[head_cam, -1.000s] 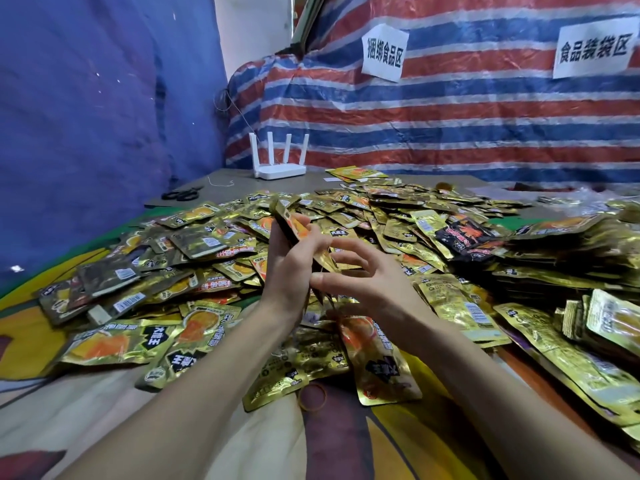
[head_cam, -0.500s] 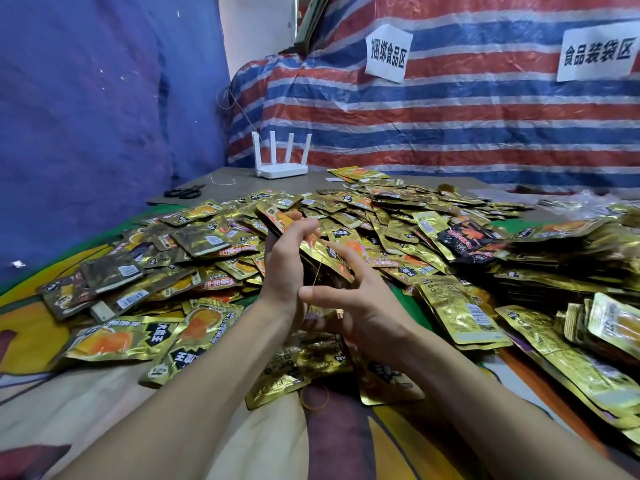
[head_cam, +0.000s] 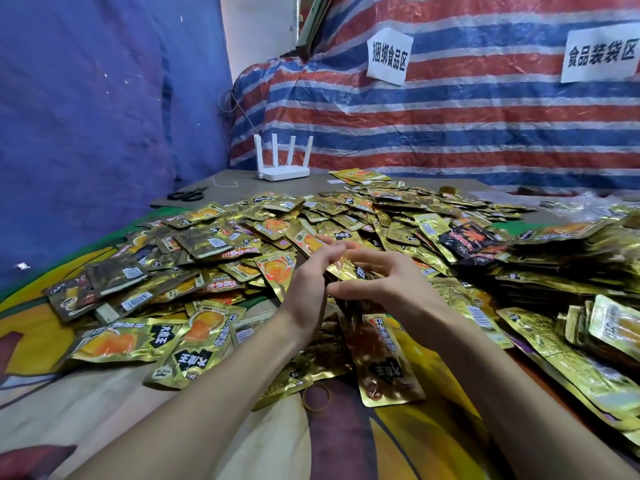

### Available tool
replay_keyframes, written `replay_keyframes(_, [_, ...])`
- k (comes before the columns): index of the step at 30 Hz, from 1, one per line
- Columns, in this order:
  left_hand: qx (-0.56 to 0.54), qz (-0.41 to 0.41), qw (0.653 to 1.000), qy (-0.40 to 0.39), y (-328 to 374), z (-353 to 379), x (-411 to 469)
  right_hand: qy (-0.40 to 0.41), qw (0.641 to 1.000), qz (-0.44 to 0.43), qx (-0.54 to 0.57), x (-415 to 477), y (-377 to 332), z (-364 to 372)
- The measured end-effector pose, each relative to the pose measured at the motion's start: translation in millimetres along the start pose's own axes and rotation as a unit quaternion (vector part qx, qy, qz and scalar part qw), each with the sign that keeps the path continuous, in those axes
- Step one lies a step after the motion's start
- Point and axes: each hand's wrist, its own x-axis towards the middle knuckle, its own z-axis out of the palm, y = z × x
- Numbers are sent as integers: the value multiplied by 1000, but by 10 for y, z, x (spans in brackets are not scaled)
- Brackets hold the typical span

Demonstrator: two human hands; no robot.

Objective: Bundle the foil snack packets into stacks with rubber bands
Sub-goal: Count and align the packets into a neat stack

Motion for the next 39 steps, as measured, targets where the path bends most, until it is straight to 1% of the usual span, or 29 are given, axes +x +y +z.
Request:
replay_keyframes(3, [14,-19,1000,-15,12,16,-30,7,998,3,-62,-6,-7,-5])
replay_keyframes(7, [37,-39,998,-28,23,16,-31,16,993,-48,-103,-1,8,9])
replay_keyframes(10, [42,-58,996,-54,0,26,-56,18,995,-21,-96,21,51,-35])
replay_keyframes(13, [26,-57,997,-46,-9,23,-57,14,994,-25,-105,-1,19,-38])
replay_keyframes(15, [18,-63,998,-22,21,46,-49,8,996,-20,-87,-10,34,-21])
replay_keyframes(17, [16,-28,999,14,19,54,-18,-11,997,-20,-74,-6,61,12])
replay_keyframes(19, [32,36,998,30,16,51,5,-20,998,-42,-48,9,101,42])
replay_keyframes(21, [59,87,994,22,27,48,-2,-25,998,-57,-7,17,134,60])
replay_keyframes(23, [78,122,989,10,34,35,-14,-29,997,-65,18,35,187,51])
replay_keyframes(29, [97,208,972,-48,-62,-55,-11,-63,996,-59,0,54,340,53])
replay_keyframes(32, [96,226,968,-44,-36,-44,-28,-63,996,-54,-20,40,325,51])
replay_keyframes(37, [74,194,978,-23,-33,-43,-51,-31,995,-85,-39,34,278,87])
replay_keyframes(39, [63,192,979,-11,-7,-26,-54,-30,994,-97,-52,35,185,70])
